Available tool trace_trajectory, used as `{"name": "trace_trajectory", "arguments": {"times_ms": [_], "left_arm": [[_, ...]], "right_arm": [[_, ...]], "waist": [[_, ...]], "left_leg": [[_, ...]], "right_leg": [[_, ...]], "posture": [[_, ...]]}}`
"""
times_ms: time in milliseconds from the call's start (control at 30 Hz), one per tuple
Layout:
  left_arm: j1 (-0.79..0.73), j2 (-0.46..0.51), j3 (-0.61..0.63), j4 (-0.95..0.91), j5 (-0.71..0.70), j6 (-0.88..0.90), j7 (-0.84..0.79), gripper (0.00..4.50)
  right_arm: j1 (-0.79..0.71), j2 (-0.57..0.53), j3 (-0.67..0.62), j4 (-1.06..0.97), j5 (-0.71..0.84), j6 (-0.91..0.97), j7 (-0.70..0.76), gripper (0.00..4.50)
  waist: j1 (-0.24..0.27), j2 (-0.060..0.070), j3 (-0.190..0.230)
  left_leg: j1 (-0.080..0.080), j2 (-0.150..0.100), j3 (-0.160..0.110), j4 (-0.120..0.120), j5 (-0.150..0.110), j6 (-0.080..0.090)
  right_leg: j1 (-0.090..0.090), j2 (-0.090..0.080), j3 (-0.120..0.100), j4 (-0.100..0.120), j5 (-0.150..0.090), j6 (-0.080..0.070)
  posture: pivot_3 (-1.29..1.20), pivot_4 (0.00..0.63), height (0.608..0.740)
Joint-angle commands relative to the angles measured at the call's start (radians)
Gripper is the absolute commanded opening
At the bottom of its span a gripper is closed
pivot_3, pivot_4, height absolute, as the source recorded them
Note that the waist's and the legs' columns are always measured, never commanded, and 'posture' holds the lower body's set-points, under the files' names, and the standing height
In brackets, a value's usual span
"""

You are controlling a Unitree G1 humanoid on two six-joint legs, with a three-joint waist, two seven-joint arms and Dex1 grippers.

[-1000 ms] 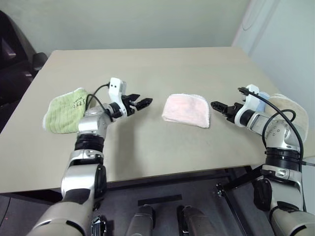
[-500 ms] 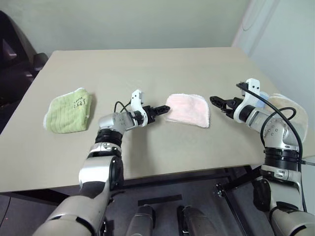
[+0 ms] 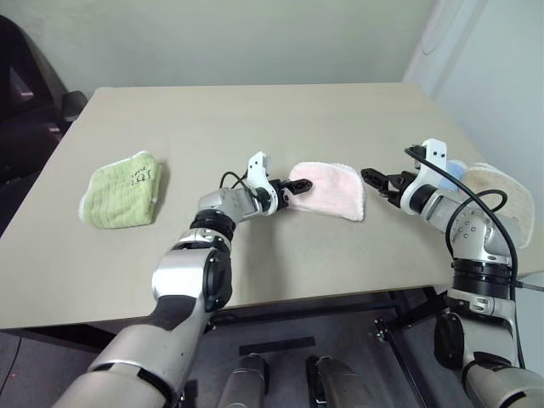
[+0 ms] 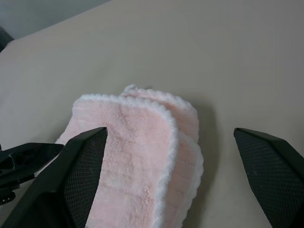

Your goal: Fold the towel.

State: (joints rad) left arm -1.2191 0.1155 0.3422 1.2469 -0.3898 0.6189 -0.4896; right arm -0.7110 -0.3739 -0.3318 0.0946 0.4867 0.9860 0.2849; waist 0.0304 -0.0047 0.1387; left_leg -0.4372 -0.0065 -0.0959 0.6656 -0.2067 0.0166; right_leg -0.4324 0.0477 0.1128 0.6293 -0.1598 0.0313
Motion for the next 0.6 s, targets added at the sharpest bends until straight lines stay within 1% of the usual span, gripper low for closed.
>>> {"name": "trace_trajectory", "arguments": {"times_ms": [33,100,133,200,267,300,533,600], "left_arm": [[-0.028,-0.023,0.03,0.024,-0.01,-0.022,0.024,4.35],[-0.028,-0.027,0.043,0.03,-0.014,-0.028,0.035,4.35],[-0.028,-0.028,0.05,0.032,-0.015,-0.032,0.04,4.19],[-0.028,-0.03,0.058,0.033,-0.015,-0.038,0.043,3.74],[-0.028,-0.031,0.061,0.033,-0.012,-0.042,0.041,3.09],[-0.029,-0.032,0.064,0.032,-0.012,-0.043,0.041,2.64],[-0.037,-0.03,0.083,0.026,-0.021,-0.055,0.031,0.07],[-0.038,-0.029,0.09,0.025,-0.022,-0.055,0.031,0.03]], "right_arm": [[0.004,-0.003,-0.021,-0.06,0.015,-0.022,-0.016,4.5],[0.007,-0.001,-0.022,-0.064,0.015,-0.023,-0.019,4.5],[0.008,0.0,-0.023,-0.064,0.014,-0.025,-0.021,4.5],[0.01,0.0,-0.025,-0.064,0.013,-0.028,-0.026,4.5],[0.011,0.0,-0.026,-0.063,0.014,-0.031,-0.028,4.5],[0.01,0.0,-0.027,-0.062,0.016,-0.033,-0.029,4.5],[-0.002,0.033,-0.018,-0.081,0.035,-0.049,-0.028,4.5],[-0.003,0.042,-0.016,-0.086,0.036,-0.054,-0.032,4.5]], "waist": [[0.0,0.0,0.0],[0.001,0.0,0.0],[0.001,0.0,0.0],[0.001,0.0,0.0],[0.0,0.0,0.0],[0.0,0.0,0.0],[-0.001,0.0,0.0],[-0.001,0.0,0.0]], "left_leg": [[0.0,0.0,0.0,0.0,0.0,0.0],[0.0,0.0,0.0,0.0,0.0,0.0],[0.0,0.0,0.0,0.0,0.0,0.0],[0.0,0.0,0.0,0.0,0.0,0.0],[0.0,0.0,0.0,0.0,0.0,0.0],[0.0,0.0,0.0,0.0,0.0,0.0],[0.0,0.0,0.001,-0.001,0.0,0.0],[0.0,0.0,0.001,-0.001,0.0,0.0]], "right_leg": [[0.0,0.0,0.0,0.0,0.0,0.0],[0.0,0.0,0.0,0.0,0.0,0.0],[0.0,0.0,0.0,0.0,0.0,0.0],[0.001,0.0,0.0,0.0,0.0,0.001],[0.0,0.0,0.0,0.0,0.0,0.001],[0.0,0.0,0.001,0.0,0.0,0.001],[-0.001,0.0,0.001,0.0,0.0,0.001],[-0.001,0.0,0.001,0.0,0.0,0.001]], "posture": [[0.0,0.15,0.74],[0.0,0.15,0.74],[0.0,0.15,0.74],[0.0,0.15,0.74],[0.0,0.15,0.74],[0.0,0.15,0.74],[0.0,0.15,0.74],[0.0,0.15,0.74]]}}
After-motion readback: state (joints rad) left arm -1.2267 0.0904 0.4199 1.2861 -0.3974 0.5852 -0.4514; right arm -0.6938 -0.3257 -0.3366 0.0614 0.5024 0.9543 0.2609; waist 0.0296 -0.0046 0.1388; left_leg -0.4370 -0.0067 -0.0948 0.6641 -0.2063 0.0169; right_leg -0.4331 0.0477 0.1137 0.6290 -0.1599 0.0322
